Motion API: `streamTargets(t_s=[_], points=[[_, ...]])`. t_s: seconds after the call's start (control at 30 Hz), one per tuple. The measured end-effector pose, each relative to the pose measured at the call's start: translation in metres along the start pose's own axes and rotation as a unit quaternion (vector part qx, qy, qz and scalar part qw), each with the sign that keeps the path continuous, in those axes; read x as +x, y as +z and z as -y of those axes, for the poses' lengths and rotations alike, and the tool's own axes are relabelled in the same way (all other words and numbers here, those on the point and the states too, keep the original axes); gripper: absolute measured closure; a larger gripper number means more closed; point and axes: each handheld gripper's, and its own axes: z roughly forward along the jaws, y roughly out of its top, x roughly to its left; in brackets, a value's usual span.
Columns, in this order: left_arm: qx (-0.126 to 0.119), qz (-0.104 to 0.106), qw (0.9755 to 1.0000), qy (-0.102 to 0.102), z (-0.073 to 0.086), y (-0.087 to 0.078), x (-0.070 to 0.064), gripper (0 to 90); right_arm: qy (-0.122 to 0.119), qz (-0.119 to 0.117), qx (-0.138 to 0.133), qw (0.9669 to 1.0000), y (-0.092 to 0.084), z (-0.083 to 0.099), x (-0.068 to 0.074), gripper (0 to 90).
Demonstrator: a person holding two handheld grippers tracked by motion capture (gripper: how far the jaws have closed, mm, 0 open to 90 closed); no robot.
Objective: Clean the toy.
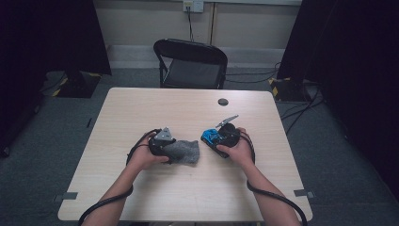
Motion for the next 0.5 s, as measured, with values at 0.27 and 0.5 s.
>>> streamTargets(t_s=[0.27,0.5], points=[[0.005,0.018,0.9995,-0.027,0.000,-0.005,-0.004,66.5,0.016,-0.004,0.002,0.9999,-0.001,0.001,-0.001,28.4],[-0.057,-0.054,0.9906,-0.112,-0.006,-0.027,0.010,69.7,0.017,-0.009,-0.004,0.9998,-0.010,0.003,-0.002,28.4]])
